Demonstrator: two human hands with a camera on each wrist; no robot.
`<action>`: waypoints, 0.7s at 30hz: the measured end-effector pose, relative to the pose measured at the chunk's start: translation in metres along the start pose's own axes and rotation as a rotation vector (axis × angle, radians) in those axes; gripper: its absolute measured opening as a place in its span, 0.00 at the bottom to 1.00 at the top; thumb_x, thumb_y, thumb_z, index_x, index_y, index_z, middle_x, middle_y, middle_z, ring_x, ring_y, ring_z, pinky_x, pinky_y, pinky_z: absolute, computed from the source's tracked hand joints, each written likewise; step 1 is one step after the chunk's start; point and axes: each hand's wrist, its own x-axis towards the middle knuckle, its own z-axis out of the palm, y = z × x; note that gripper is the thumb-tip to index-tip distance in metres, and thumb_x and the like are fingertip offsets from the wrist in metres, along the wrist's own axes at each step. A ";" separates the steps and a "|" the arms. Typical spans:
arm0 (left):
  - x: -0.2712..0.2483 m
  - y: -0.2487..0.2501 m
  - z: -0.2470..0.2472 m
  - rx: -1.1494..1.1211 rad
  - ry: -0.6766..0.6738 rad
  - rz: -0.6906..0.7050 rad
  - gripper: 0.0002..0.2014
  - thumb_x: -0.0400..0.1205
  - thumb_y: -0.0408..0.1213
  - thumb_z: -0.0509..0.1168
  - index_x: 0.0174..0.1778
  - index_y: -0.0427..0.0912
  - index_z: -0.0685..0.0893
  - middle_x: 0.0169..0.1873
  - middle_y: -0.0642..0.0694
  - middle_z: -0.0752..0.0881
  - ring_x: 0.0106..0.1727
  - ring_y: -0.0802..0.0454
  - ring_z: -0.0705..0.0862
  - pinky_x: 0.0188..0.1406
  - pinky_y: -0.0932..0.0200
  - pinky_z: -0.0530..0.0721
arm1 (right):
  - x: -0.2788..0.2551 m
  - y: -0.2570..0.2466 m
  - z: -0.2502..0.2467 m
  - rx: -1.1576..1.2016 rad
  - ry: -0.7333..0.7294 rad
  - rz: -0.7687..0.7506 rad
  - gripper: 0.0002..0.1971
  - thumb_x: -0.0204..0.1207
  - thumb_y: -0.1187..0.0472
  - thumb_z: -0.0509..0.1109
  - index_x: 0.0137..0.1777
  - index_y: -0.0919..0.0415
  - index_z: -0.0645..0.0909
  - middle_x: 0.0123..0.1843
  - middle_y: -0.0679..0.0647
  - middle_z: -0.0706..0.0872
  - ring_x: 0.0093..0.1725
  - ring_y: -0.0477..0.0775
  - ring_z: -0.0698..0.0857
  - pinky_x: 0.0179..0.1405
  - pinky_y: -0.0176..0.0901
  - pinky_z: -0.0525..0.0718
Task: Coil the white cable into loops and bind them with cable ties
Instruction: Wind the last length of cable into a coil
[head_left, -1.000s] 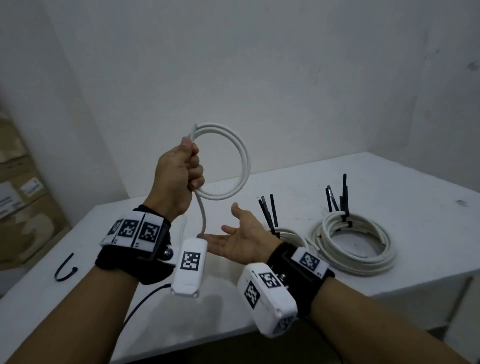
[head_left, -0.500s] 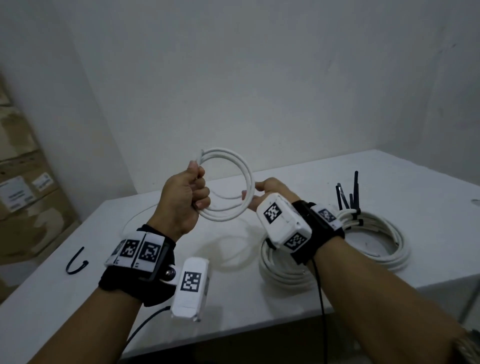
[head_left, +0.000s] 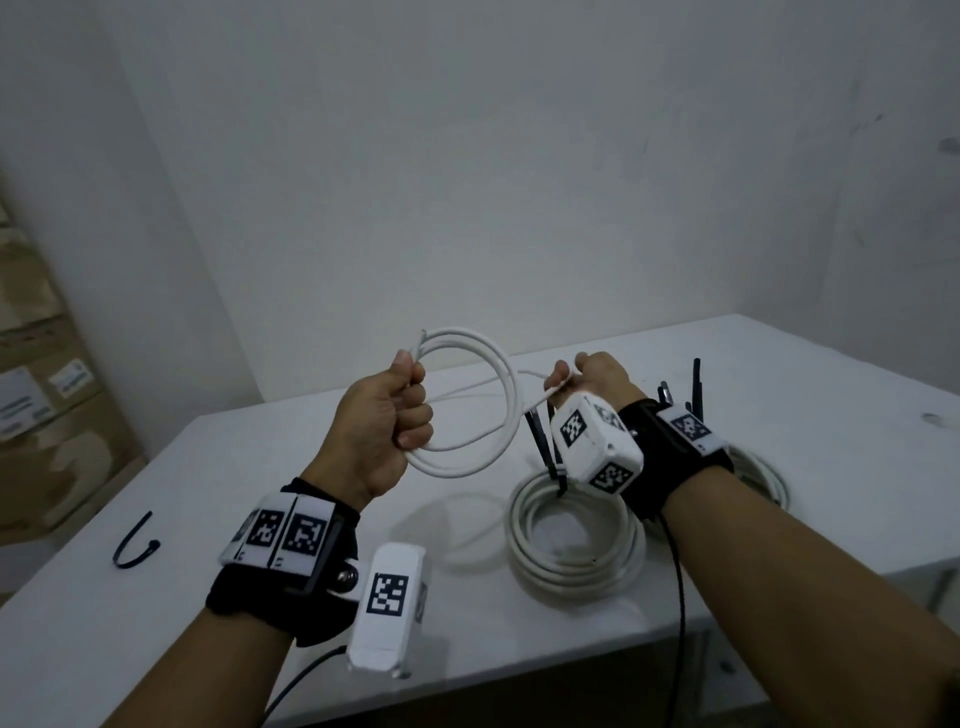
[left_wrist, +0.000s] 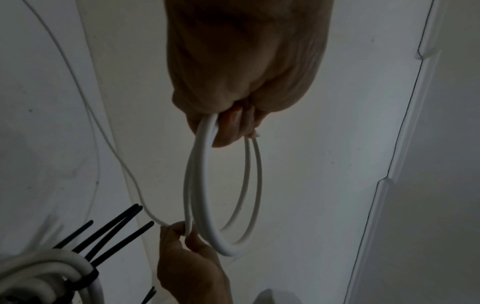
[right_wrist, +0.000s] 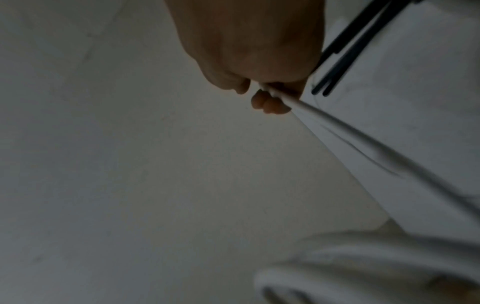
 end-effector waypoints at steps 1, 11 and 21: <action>0.000 0.001 0.000 0.005 0.008 0.003 0.15 0.89 0.44 0.54 0.37 0.43 0.72 0.17 0.56 0.62 0.14 0.63 0.58 0.11 0.70 0.56 | 0.000 0.001 -0.001 -0.068 -0.010 -0.023 0.13 0.82 0.72 0.47 0.37 0.63 0.66 0.31 0.57 0.68 0.17 0.47 0.65 0.14 0.32 0.65; 0.008 0.000 0.007 0.350 0.082 0.103 0.15 0.89 0.42 0.55 0.38 0.40 0.75 0.17 0.56 0.64 0.16 0.61 0.58 0.13 0.69 0.55 | -0.047 0.008 -0.026 -0.874 -0.430 -0.375 0.10 0.83 0.66 0.61 0.53 0.62 0.85 0.29 0.53 0.75 0.21 0.46 0.71 0.18 0.36 0.74; 0.005 0.001 0.024 0.483 -0.038 0.120 0.15 0.89 0.41 0.56 0.38 0.39 0.76 0.18 0.54 0.64 0.17 0.60 0.57 0.16 0.70 0.55 | -0.053 0.002 -0.013 -0.849 -0.482 -0.704 0.09 0.83 0.65 0.62 0.50 0.60 0.85 0.28 0.44 0.78 0.27 0.40 0.73 0.25 0.31 0.71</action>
